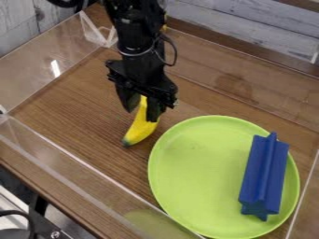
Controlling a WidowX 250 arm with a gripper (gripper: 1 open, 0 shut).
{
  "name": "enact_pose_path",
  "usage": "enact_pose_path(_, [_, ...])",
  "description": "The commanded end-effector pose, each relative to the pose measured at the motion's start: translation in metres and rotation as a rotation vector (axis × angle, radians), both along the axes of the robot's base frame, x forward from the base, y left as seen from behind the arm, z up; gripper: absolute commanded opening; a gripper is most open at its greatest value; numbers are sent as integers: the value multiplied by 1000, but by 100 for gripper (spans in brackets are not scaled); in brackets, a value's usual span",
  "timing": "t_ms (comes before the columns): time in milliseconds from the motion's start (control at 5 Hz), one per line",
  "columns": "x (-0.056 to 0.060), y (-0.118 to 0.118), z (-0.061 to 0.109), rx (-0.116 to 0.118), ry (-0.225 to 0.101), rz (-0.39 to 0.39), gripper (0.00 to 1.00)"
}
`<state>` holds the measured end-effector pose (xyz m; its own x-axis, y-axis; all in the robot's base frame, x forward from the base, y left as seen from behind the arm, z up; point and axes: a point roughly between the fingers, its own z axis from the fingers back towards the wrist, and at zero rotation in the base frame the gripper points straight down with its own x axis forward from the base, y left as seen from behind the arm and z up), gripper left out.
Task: Remove the banana from inside the green plate and put it on the table
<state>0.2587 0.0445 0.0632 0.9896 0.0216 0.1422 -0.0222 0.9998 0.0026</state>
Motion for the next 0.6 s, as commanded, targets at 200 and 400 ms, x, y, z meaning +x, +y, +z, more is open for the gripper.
enact_pose_path(200, [14, 5, 29, 2, -58, 9, 100])
enact_pose_path(400, [16, 5, 41, -7, -73, 13, 100])
